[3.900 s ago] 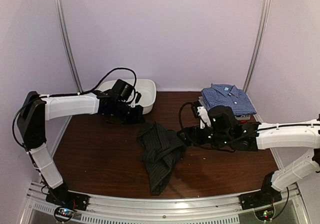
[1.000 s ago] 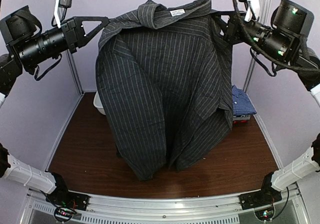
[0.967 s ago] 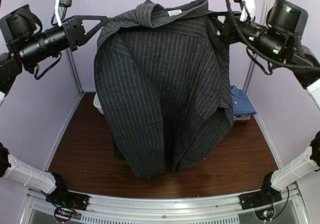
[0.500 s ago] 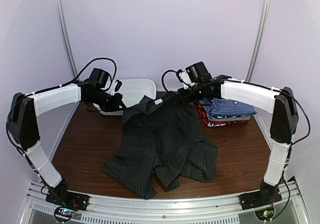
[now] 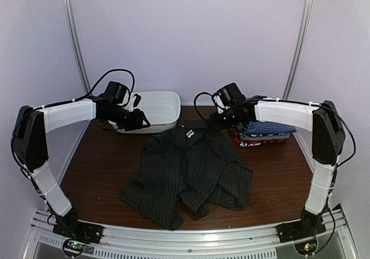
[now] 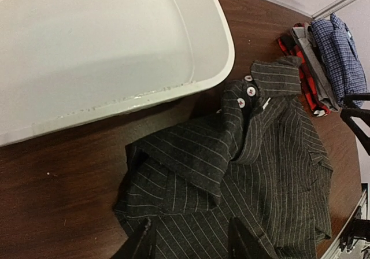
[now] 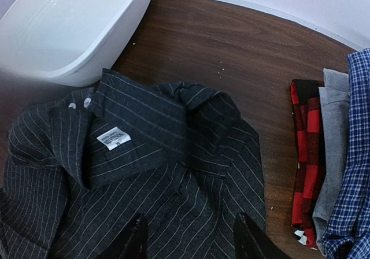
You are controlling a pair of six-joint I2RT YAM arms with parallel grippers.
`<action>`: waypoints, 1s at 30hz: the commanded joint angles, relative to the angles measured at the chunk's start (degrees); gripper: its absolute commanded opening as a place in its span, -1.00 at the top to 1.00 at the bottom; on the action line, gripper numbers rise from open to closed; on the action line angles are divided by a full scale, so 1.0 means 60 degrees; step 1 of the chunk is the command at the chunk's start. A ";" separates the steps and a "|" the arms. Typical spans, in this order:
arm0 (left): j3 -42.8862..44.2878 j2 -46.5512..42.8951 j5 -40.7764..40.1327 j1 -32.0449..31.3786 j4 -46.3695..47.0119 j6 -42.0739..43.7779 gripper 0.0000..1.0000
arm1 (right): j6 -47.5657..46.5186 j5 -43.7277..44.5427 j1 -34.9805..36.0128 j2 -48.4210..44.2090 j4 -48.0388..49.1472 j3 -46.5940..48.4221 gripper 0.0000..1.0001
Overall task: Fold and stack the long sleeve shirts
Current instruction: Flatten out the crumpled shirt at the center of the board.
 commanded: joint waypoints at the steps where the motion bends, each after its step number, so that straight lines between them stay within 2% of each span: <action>1: -0.0061 0.0053 -0.0236 -0.0073 0.0627 -0.0110 0.09 | 0.0240 0.0324 0.0178 -0.0950 0.0383 -0.0665 -0.07; 7: 0.0594 0.0708 0.0106 -0.0173 0.1384 -0.0431 0.08 | 0.0648 0.0271 0.0543 -0.1565 0.0968 -0.1697 -0.08; 11: 0.1945 0.1683 0.0052 -0.0725 0.1255 -0.0458 0.08 | 0.1107 -0.0047 0.0612 -0.2011 0.1535 -0.2512 -0.11; 15: 0.2591 0.2130 -0.0168 -0.1359 0.0871 -0.0538 0.08 | 0.1494 -0.0363 0.1007 -0.2478 0.1905 -0.3414 -0.13; 20: 0.1727 0.1467 -0.0441 -0.1995 0.0747 -0.0825 0.08 | 0.1987 -0.0550 0.1805 -0.3189 0.2003 -0.4442 -0.17; 26: -0.0275 -0.0301 -0.0546 -0.2388 0.0634 -0.1099 0.07 | 0.2577 -0.0734 0.3141 -0.3999 0.1975 -0.5542 -0.23; 30: -0.1236 -0.1276 -0.0873 -0.2827 -0.0093 -0.1032 0.06 | 0.2968 -0.0571 0.4022 -0.4525 0.1896 -0.6348 -0.33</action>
